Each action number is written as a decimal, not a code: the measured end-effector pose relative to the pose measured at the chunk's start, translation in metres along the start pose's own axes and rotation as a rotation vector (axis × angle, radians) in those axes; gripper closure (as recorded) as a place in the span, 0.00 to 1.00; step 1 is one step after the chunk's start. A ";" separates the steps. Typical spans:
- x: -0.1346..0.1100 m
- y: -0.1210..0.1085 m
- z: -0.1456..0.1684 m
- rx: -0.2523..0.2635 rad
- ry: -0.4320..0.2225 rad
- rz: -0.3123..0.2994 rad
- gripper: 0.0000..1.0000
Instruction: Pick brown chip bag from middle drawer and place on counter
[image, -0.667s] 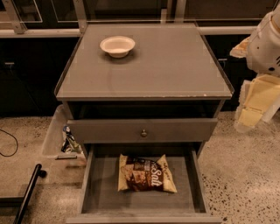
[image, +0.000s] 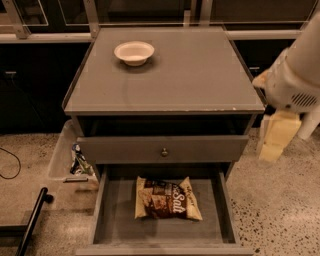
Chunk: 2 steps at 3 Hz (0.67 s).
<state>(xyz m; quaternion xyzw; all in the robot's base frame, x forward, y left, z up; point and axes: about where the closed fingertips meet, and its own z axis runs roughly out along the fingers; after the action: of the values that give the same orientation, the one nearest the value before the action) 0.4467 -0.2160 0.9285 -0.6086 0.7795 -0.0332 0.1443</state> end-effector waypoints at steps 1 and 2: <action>0.018 0.024 0.087 -0.086 0.018 -0.016 0.00; 0.032 0.054 0.172 -0.148 -0.016 -0.056 0.00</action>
Offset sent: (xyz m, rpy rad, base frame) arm -0.0198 0.0090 -0.2960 0.0787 0.1679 0.1571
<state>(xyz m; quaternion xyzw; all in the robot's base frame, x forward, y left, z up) 0.4346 -0.2110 0.7457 -0.6394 0.7614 0.0255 0.1040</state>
